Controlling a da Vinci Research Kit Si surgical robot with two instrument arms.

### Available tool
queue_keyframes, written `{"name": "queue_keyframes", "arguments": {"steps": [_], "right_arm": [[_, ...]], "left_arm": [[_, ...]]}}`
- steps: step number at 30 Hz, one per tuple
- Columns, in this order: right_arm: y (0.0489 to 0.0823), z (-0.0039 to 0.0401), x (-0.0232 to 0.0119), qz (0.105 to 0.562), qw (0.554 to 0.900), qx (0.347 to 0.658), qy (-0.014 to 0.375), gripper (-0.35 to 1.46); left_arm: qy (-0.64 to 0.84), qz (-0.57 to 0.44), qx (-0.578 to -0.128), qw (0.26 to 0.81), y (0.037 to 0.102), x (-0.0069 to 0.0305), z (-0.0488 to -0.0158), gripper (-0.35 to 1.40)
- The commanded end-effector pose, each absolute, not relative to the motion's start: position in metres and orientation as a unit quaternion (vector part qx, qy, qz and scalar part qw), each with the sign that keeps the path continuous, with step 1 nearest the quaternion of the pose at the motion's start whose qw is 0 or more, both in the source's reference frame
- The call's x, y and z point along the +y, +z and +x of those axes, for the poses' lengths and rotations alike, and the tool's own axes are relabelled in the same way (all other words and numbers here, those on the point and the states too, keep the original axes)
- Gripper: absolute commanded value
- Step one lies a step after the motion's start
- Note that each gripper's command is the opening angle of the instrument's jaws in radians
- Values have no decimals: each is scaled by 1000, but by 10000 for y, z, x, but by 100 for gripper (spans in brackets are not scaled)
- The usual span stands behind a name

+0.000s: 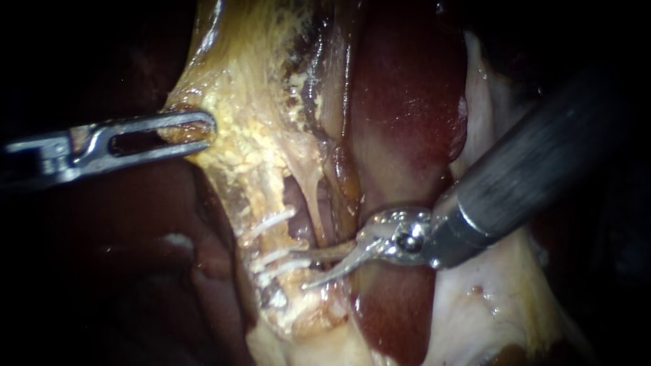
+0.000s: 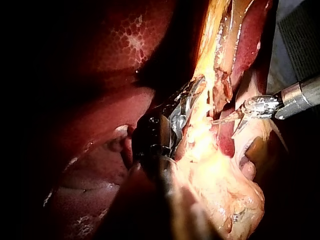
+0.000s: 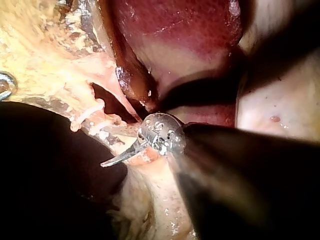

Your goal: Go to the cutting position left tube

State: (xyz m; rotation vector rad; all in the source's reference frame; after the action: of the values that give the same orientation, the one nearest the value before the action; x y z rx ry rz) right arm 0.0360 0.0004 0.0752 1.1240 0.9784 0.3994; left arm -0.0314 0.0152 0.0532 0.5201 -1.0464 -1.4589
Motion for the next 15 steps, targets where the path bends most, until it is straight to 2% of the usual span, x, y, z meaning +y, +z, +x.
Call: {"name": "queue_keyframes", "arguments": {"steps": [1,10,15], "right_arm": [[754,360,4,505,720,439,181,108],[775,358,17,480,745,424,187,108],[785,362,22,475,746,425,193,108]], "left_arm": [[-628,223,-450,594,531,152,-314,-35],[-629,222,-451,593,526,151,-315,-35],[-630,222,-452,592,524,150,-315,-35]]}}
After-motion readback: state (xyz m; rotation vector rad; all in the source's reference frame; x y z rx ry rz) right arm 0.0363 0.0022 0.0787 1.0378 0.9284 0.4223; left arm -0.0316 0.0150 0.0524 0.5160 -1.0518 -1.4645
